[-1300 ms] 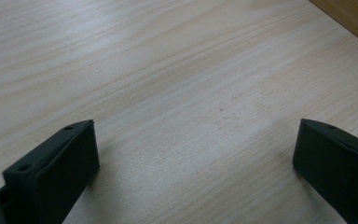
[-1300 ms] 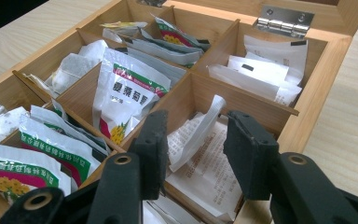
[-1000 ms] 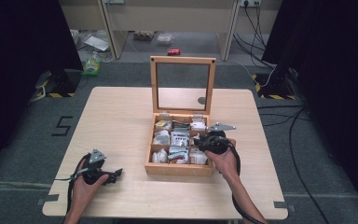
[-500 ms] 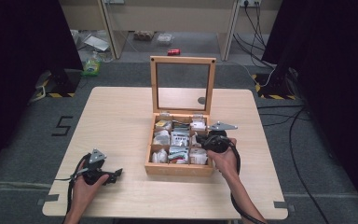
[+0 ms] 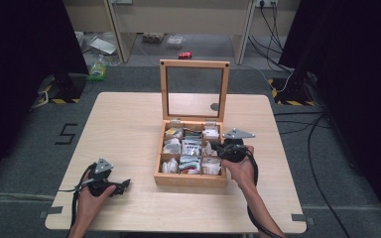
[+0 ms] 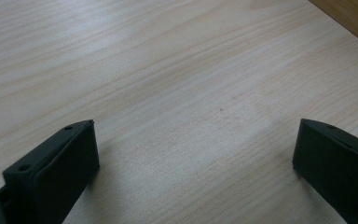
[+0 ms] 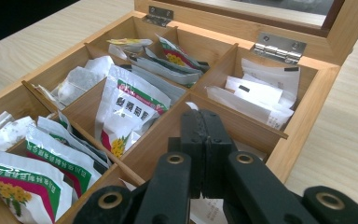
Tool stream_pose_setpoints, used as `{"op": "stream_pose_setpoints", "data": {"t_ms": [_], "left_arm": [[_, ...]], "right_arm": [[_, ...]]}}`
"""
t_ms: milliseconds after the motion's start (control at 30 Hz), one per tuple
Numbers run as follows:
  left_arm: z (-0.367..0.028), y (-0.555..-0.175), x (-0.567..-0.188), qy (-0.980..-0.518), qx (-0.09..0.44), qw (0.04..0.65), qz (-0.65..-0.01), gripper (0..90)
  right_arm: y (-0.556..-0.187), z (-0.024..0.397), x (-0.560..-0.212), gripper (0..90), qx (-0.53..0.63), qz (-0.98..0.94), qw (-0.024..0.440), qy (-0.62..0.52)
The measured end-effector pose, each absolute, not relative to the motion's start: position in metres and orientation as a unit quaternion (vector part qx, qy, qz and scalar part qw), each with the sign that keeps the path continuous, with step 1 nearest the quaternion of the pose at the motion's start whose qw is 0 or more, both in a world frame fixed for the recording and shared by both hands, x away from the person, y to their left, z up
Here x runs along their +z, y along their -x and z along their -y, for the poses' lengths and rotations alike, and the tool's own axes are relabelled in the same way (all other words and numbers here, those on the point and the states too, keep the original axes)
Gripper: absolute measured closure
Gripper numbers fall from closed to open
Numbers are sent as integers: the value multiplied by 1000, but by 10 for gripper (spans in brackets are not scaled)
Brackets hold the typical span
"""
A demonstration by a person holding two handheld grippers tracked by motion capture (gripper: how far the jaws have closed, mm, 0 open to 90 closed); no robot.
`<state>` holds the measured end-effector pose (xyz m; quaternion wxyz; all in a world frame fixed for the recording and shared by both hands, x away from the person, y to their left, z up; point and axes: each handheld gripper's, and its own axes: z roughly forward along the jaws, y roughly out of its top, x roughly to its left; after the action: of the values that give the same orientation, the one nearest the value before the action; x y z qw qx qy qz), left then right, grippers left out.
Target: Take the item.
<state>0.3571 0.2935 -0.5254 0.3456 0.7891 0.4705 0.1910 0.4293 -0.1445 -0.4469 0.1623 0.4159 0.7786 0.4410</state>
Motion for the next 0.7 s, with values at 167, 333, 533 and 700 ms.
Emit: {"op": "stream_pose_setpoints", "data": {"t_ms": [167, 333, 533, 700], "left_arm": [[-293, -357, -525, -789, 191, 346, -471, 0], [-293, -357, -525, -789, 191, 346, -471, 0], [-293, -357, -525, -789, 191, 346, -470, 0], [-293, -357, -525, -789, 191, 346, -471, 0]], "right_arm": [[-430, 146, -448, 864, 442, -773, 159, -426], [-433, 142, -458, 795, 432, -777, 144, -434], [-433, 135, -460, 788, 425, -784, 139, -431], [-432, 133, -460, 834, 420, -792, 146, -419]]}}
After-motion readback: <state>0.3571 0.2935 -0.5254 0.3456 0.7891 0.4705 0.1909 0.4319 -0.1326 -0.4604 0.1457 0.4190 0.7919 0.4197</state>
